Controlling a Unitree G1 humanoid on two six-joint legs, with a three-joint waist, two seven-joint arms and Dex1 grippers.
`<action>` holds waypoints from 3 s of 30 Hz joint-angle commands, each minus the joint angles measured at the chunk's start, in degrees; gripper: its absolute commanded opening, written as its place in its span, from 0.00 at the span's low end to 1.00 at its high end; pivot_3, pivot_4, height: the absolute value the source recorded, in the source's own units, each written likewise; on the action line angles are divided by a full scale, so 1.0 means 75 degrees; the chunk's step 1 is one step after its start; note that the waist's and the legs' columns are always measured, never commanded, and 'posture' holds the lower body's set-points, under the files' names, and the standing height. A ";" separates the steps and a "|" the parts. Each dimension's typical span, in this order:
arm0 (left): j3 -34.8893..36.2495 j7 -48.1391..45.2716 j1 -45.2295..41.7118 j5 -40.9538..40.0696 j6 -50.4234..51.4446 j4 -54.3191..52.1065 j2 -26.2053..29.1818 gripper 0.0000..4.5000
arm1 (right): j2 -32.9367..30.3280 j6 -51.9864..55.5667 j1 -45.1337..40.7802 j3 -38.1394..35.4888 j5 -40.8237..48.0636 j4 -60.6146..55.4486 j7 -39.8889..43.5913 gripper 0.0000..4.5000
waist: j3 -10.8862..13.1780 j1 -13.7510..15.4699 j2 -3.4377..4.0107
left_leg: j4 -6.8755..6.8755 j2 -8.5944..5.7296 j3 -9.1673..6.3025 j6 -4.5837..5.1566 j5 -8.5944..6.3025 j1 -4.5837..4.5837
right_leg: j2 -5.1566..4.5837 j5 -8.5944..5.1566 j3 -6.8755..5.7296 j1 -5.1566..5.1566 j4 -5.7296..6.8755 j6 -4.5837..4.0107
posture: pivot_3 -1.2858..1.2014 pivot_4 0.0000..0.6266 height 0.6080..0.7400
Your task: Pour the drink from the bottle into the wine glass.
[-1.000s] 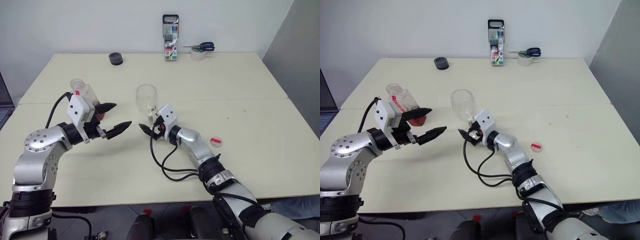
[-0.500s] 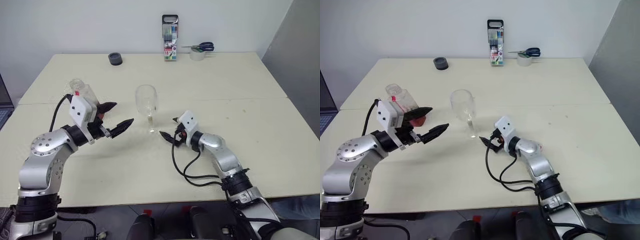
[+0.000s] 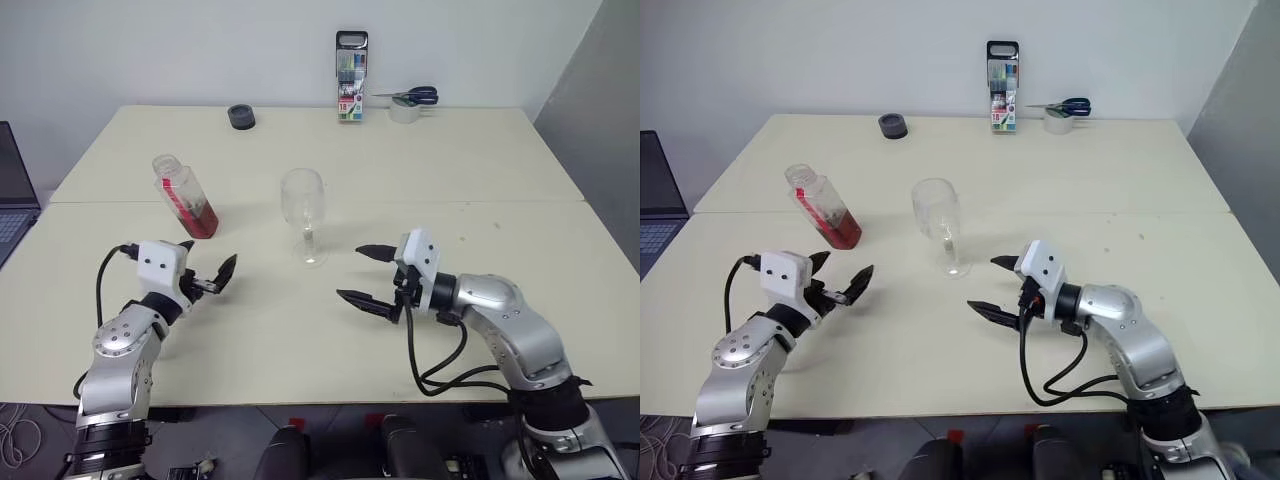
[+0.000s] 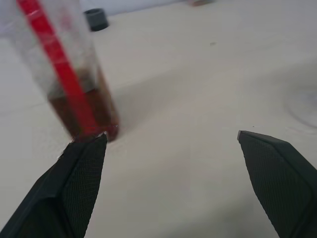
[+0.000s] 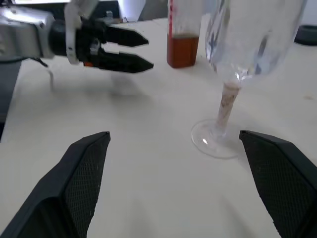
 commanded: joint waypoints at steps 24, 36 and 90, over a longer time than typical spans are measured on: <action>0.0147 -0.0405 -0.3176 0.0185 -0.0983 0.3769 0.0780 1.00 | 0.0265 0.1161 -0.0776 -0.0046 0.0899 -0.1285 -0.1251 0.99 | -0.0002 0.0074 -0.0004 | 0.0003 -0.0006 -0.0006 -0.0001 0.0001 -0.0010 | -0.0003 0.0000 -0.0013 -0.0002 -0.0009 0.0000 | 0.52 0.24 1.00; 0.0124 -0.0604 -0.3960 0.0207 -0.1232 0.4684 0.0902 1.00 | 0.0114 0.1164 -0.0945 0.0001 0.0981 -0.1351 -0.1256 0.99 | -0.0002 0.0064 -0.0004 | 0.0004 -0.0006 -0.0007 -0.0002 0.0001 -0.0014 | -0.0003 0.0000 -0.0015 -0.0004 -0.0011 0.0000 | 0.52 0.24 1.00; -0.3222 0.0478 -0.6554 0.4972 -0.6600 0.5072 0.1730 0.39 | 0.0391 0.1254 -0.1494 -0.0439 0.1043 -0.0927 -0.2583 1.00 | 0.0000 -0.0042 -0.0007 | 0.0009 -0.0014 -0.0012 -0.0002 0.0002 -0.0043 | 0.0000 0.0001 -0.0016 -0.0021 -0.0009 0.0000 | 0.52 0.24 1.00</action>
